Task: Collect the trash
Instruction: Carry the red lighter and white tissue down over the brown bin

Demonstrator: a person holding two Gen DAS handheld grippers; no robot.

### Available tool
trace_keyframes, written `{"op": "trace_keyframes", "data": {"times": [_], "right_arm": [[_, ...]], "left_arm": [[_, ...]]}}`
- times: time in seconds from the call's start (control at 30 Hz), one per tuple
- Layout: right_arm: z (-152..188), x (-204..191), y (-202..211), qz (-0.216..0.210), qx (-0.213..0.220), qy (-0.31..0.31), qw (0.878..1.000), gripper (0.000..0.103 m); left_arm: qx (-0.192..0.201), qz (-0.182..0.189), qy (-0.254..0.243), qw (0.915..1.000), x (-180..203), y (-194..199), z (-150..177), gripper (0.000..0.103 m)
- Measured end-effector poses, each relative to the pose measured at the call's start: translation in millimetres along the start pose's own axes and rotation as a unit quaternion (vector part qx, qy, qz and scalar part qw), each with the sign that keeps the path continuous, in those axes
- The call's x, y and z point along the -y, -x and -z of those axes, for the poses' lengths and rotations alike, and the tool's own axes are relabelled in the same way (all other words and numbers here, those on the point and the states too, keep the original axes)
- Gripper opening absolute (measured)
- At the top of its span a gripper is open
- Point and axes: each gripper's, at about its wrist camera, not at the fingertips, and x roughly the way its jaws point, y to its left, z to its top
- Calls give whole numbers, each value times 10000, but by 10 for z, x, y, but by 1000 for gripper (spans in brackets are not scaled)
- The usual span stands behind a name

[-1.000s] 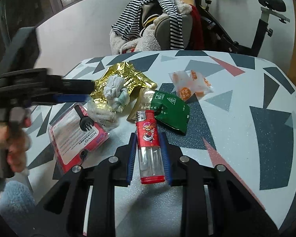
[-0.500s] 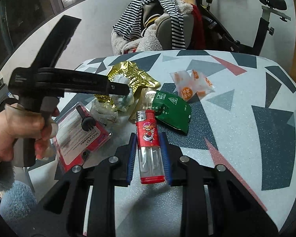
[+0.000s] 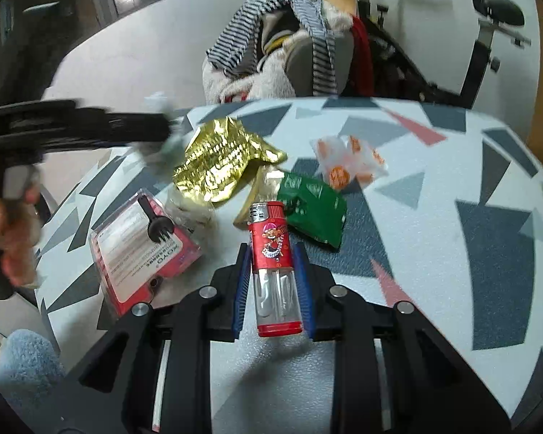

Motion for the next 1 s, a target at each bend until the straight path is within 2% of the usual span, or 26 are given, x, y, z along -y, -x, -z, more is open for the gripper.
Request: {"op": "trace_keyframes", "data": {"times": [0.23, 0.47, 0.73, 0.87, 1.0], "right_arm": [[-26, -200, 286, 68, 143, 460, 9988, 27], [111, -459, 825, -66, 382, 631, 9973, 27], [565, -723, 1236, -299, 287, 463, 9981, 27], [809, -831, 1314, -366, 183, 397, 9984, 27], [984, -892, 1310, -501, -2, 374, 9980, 27]], "left_arm": [[249, -19, -223, 9994, 106, 804, 749, 47], [275, 121, -382, 9988, 341, 1320, 1624, 47], [-223, 299, -687, 9969, 601, 1261, 2331, 48], [-323, 381, -660, 9966, 603, 1204, 2524, 48], [-419, 268, -699, 9963, 574, 1110, 2650, 48]]}}
